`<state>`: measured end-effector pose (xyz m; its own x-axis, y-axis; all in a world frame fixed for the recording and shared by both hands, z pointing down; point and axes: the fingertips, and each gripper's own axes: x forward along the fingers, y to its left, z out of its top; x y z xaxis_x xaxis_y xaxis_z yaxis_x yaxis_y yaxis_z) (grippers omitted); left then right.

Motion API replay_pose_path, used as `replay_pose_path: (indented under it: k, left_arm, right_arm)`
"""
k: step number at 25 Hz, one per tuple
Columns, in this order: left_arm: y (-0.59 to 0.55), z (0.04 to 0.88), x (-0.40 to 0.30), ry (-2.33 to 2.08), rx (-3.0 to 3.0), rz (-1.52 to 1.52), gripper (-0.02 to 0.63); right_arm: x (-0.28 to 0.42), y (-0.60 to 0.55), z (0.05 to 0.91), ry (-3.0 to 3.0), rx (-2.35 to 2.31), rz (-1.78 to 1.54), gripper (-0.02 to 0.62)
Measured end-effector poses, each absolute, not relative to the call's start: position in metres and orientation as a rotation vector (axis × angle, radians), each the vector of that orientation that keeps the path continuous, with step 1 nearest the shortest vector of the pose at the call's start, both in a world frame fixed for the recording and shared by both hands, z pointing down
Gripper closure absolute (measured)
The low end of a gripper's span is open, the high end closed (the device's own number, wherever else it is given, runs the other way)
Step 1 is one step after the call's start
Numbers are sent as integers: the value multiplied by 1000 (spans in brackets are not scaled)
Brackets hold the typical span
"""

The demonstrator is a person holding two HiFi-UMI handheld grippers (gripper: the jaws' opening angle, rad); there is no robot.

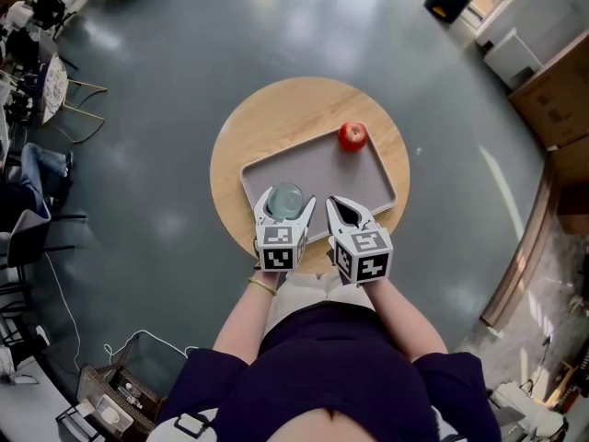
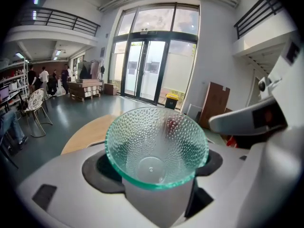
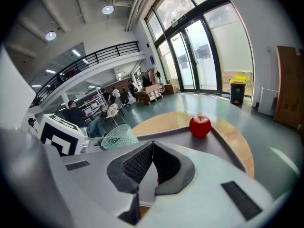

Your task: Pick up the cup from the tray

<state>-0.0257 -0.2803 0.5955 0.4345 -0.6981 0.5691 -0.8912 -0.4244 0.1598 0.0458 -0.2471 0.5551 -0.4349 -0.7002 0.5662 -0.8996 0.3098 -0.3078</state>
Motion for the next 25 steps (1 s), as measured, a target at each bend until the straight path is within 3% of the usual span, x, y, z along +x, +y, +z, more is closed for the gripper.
replay_pose_path:
  k: [10, 25]
  left_arm:
    - [-245, 535, -42, -1378, 2260, 492, 213]
    - [-237, 529, -68, -1428, 2254, 503, 213]
  right_arm:
    - [31, -245, 541, -2328, 1400, 810, 586]
    - [4, -234, 531, -2370, 1323, 726, 586]
